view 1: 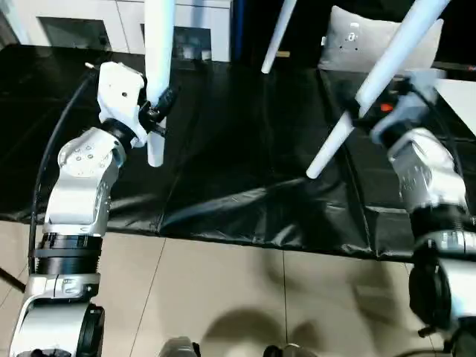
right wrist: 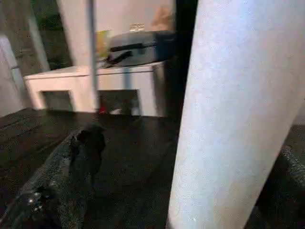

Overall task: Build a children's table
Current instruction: Flip table

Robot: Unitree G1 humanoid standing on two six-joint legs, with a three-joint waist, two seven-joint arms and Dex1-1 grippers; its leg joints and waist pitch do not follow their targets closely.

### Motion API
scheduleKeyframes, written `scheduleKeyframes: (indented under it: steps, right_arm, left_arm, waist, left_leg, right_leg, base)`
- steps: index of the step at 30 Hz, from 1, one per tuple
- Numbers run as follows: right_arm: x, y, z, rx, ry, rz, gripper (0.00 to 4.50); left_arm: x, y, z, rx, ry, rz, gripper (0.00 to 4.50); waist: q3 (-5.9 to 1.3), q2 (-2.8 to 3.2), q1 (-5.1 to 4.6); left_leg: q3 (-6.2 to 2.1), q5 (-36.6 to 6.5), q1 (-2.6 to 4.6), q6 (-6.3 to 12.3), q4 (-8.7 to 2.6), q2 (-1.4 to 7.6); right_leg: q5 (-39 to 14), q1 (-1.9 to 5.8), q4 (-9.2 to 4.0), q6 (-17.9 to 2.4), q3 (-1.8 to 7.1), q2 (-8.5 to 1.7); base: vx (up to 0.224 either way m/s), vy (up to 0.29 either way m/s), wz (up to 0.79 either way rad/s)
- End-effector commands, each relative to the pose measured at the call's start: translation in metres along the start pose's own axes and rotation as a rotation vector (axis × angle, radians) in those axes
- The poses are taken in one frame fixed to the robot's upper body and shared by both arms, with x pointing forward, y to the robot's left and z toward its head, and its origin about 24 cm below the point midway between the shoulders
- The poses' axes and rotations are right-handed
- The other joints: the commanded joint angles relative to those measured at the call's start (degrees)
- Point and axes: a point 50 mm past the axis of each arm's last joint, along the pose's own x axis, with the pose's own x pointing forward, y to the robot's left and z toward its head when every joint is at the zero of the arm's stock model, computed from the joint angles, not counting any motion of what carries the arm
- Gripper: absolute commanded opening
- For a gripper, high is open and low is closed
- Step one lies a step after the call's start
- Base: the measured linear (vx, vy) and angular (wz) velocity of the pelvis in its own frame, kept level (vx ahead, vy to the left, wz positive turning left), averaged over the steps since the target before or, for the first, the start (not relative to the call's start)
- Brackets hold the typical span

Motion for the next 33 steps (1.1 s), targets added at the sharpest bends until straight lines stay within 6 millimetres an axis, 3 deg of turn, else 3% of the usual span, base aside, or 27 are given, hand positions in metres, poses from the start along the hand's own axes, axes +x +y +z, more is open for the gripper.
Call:
scheduleKeyframes:
  steps: [1, 3, 4, 6, 8, 12, 15, 16, 17, 18, 19, 23, 26, 28, 29, 31, 33]
  right_arm:
    - [0.005, 0.017, 0.002, 0.008, 0.008, 0.191, 4.50]
    - [0.002, 0.021, 0.004, 0.024, 0.001, 0.265, 4.50]
    - [-0.005, 0.028, 0.009, 0.044, -0.016, 0.365, 4.50]
    - [-0.017, 0.038, 0.010, 0.033, -0.019, 0.436, 4.50]
    - [-0.020, 0.041, 0.009, 0.027, -0.014, 0.443, 4.50]
    - [-0.036, 0.054, 0.000, 0.005, 0.012, 0.475, 4.50]
    - [-0.042, 0.053, -0.009, -0.026, 0.051, 0.440, 4.50]
    - [-0.043, 0.050, -0.015, -0.041, 0.074, 0.403, 4.50]
    - [-0.043, 0.047, -0.017, -0.054, 0.081, 0.372, 4.50]
    - [-0.043, 0.044, -0.019, -0.067, 0.087, 0.343, 4.50]
    - [-0.043, 0.041, -0.021, -0.077, 0.095, 0.301, 4.50]
    - [-0.054, 0.033, -0.029, -0.078, 0.098, 0.198, 4.50]
    - [-0.081, 0.040, -0.034, -0.046, 0.073, 0.201, 4.50]
    - [-0.093, 0.043, -0.036, -0.026, 0.063, 0.198, 4.50]
    - [-0.102, 0.045, -0.036, -0.009, 0.055, 0.188, 4.50]
    - [-0.113, 0.047, -0.037, 0.009, 0.051, 0.177, 4.50]
    - [-0.134, 0.053, -0.038, 0.037, 0.065, 0.170, 4.50]
  left_arm:
    - [0.003, -0.021, -0.009, 0.047, 0.047, -0.144, 1.62]
    - [0.002, -0.021, -0.013, 0.039, 0.054, -0.146, 1.62]
    - [0.000, -0.021, -0.020, 0.018, 0.069, -0.137, 1.62]
    - [-0.004, -0.021, -0.029, -0.011, 0.090, -0.129, 1.62]
    - [-0.005, -0.020, -0.032, -0.014, 0.096, -0.121, 1.62]
    - [-0.013, -0.016, -0.044, -0.009, 0.142, -0.108, 1.62]
    - [-0.019, -0.014, -0.050, -0.014, 0.178, -0.115, 1.62]
    - [-0.021, -0.012, -0.053, -0.012, 0.200, -0.113, 1.62]
    - [-0.023, -0.010, -0.054, -0.011, 0.207, -0.103, 1.62]
    - [-0.025, -0.007, -0.055, -0.017, 0.211, -0.093, 1.62]
    - [-0.027, -0.005, -0.056, -0.023, 0.210, -0.082, 1.97]
    - [-0.042, 0.003, -0.058, -0.074, 0.187, -0.060, 2.36]
    - [-0.071, 0.005, -0.058, -0.151, 0.140, -0.053, 2.49]
    - [-0.085, 0.005, -0.058, -0.192, 0.117, -0.039, 2.80]
    - [-0.094, 0.004, -0.059, -0.223, 0.098, -0.025, 2.85]
    - [-0.106, 0.002, -0.058, -0.253, 0.068, -0.029, 3.00]
    - [-0.125, -0.012, -0.054, -0.335, 0.021, -0.106, 3.00]
  waist:
    - [-5.10, 0.11, -0.16]
    - [-5.06, 0.07, -0.14]
    - [-4.76, -0.23, 0.05]
    - [-5.12, -0.69, 0.43]
    - [-5.17, -0.37, 0.71]
    - [-4.72, -0.44, 0.84]
    - [-4.52, -0.75, 0.71]
    - [-4.41, -0.48, 0.65]
    - [-4.18, -0.89, 0.30]
    - [-4.18, -0.80, 0.29]
    - [-4.07, -1.05, 0.04]
    - [-3.94, -1.52, -0.48]
    - [-4.38, -1.34, -0.14]
    - [-4.56, -1.36, -0.35]
    - [-4.54, -1.02, -0.37]
    - [-4.69, -1.23, -0.30]
    - [-3.48, -1.24, -0.49]
  left_leg:
    - [0.29, -9.1, 0.68, 3.33, -4.34, 1.26]
    - [0.36, -9.0, 0.76, 3.47, -4.32, 1.26]
    - [0.48, -8.8, 0.81, 4.07, -4.42, 1.06]
    - [0.37, -7.4, 0.88, 4.60, -4.50, 1.46]
    - [0.32, -5.9, 0.97, 4.59, -4.58, 1.52]
    - [0.28, -8.8, 1.30, 3.22, -4.95, 1.65]
    - [0.19, -10.0, 1.11, 2.12, -5.37, 1.39]
    - [0.21, -11.6, 1.40, 1.59, -5.45, 1.27]
    - [0.28, -13.0, 1.52, 1.15, -5.54, 1.13]
    - [0.17, -13.5, 1.66, 0.90, -5.57, 1.12]
    - [0.14, -14.3, 1.80, 0.58, -5.64, 1.06]
    - [-0.11, -17.2, 2.24, 0.24, -5.96, 1.17]
    - [-0.20, -14.0, 1.74, 0.87, -6.42, 1.82]
    - [0.06, -11.2, 1.49, 2.00, -6.44, 1.76]
    - [0.17, -9.8, 1.37, 2.73, -6.34, 1.65]
    - [0.22, -8.3, 1.07, 3.44, -6.19, 1.77]
    - [0.46, -13.1, 1.24, 3.52, -6.72, 1.63]
  right_leg:
    - [-12.5, 4.04, -3.47, -11.9, 2.97, -4.48]
    - [-13.3, 3.87, -3.69, -11.5, 2.93, -4.46]
    - [-14.3, 4.02, -4.15, -10.7, 2.96, -4.24]
    - [-13.6, 4.06, -3.80, -9.8, 2.95, -4.44]
    - [-13.1, 3.70, -3.83, -9.5, 2.95, -4.46]
    - [-16.8, 3.39, -4.50, -8.7, 2.92, -4.55]
    - [-19.0, 3.68, -4.60, -7.5, 2.92, -4.58]
    - [-21.7, 3.56, -5.00, -6.9, 2.90, -4.66]
    - [-24.5, 3.45, -5.50, -6.0, 2.84, -4.64]
    - [-25.6, 3.41, -5.54, -5.6, 2.80, -4.69]
    - [-27.9, 3.25, -5.83, -4.8, 2.74, -4.76]
    - [-31.5, 3.03, -6.56, -3.0, 2.53, -4.69]
    - [-24.0, 3.82, -5.64, -4.3, 3.12, -5.05]
    - [-17.6, 3.81, -5.10, -6.2, 3.23, -4.52]
    - [-14.5, 3.74, -4.84, -7.5, 3.28, -4.40]
    - [-12.1, 4.17, -4.64, -8.3, 3.39, -4.68]
    - [-21.9, 3.57, -5.95, -6.2, 3.22, -4.50]
  base:
    - [0.000, 0.000, 0.00]
    - [0.000, 0.000, 0.00]
    - [0.000, 0.000, 0.00]
    - [0.000, 0.000, 0.00]
    - [0.000, 0.000, 0.00]
    - [0.000, 0.000, 0.00]
    - [0.000, 0.000, 0.00]
    - [0.000, 0.000, 0.00]
    - [0.000, 0.000, 0.00]
    - [0.000, 0.000, 0.00]
    - [0.000, 0.000, 0.00]
    - [0.000, 0.000, 0.00]
    - [0.019, 0.004, 0.00]
    - [0.057, 0.007, 0.00]
    - [0.000, 0.000, 0.00]
    - [0.000, 0.000, 0.00]
    - [0.000, 0.000, 0.00]
